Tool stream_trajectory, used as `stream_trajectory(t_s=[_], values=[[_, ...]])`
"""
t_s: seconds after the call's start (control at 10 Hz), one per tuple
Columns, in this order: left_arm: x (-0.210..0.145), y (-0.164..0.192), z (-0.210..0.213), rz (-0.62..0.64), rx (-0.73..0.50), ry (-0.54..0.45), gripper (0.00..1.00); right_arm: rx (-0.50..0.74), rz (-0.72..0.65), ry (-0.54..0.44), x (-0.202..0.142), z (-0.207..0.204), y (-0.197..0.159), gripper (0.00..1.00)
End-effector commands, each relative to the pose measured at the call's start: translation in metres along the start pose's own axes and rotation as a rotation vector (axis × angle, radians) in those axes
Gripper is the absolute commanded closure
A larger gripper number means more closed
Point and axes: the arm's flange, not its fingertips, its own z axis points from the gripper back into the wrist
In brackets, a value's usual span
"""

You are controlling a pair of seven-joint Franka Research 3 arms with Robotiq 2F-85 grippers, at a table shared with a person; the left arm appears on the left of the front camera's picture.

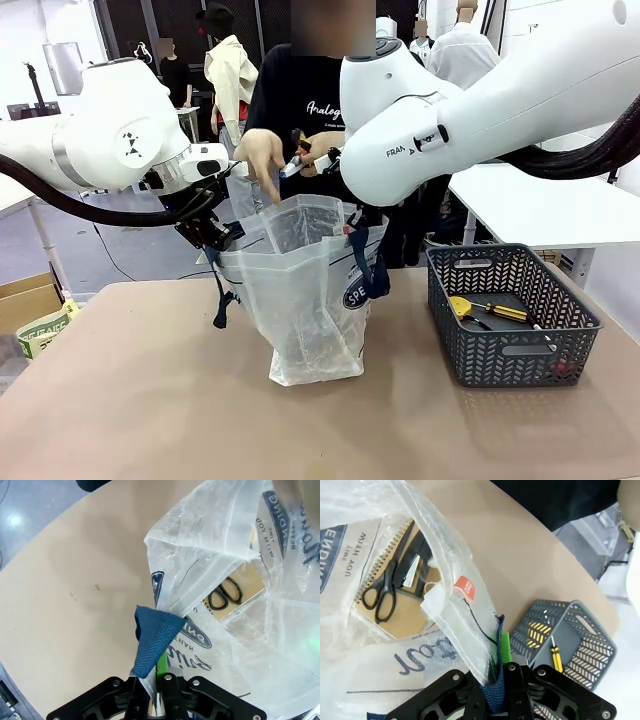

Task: Transfer purchased items from the store into the shopping bag.
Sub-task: Move the Reusable shopping bag to the right side of the table.

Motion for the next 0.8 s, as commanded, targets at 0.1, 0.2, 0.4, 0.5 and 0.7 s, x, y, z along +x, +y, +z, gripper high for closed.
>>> stream_trajectory(t_s=[0.1, 0.2, 0.4, 0.5, 0.7], values=[[-0.0003, 0.0011, 0.0006, 0.002, 0.002, -0.001, 1.0, 0.0, 0.002, -0.001, 0.0007, -0.0008, 0.0005, 1.0], [-0.0003, 0.0011, 0.0006, 0.002, 0.002, -0.001, 1.0, 0.0, 0.002, -0.001, 0.0007, -0.0008, 0.0005, 1.0], [-0.0003, 0.0011, 0.0006, 0.002, 0.002, -0.001, 1.0, 0.0, 0.002, -0.001, 0.0007, -0.0008, 0.0005, 1.0], [-0.0003, 0.0011, 0.0006, 0.002, 0.002, -0.001, 1.0, 0.0, 0.002, -0.001, 0.0007, -0.0008, 0.0005, 1.0], [-0.0003, 0.0011, 0.0006, 0.002, 0.002, -0.001, 1.0, 0.0, 0.002, -0.001, 0.0007, -0.0008, 0.0005, 1.0]])
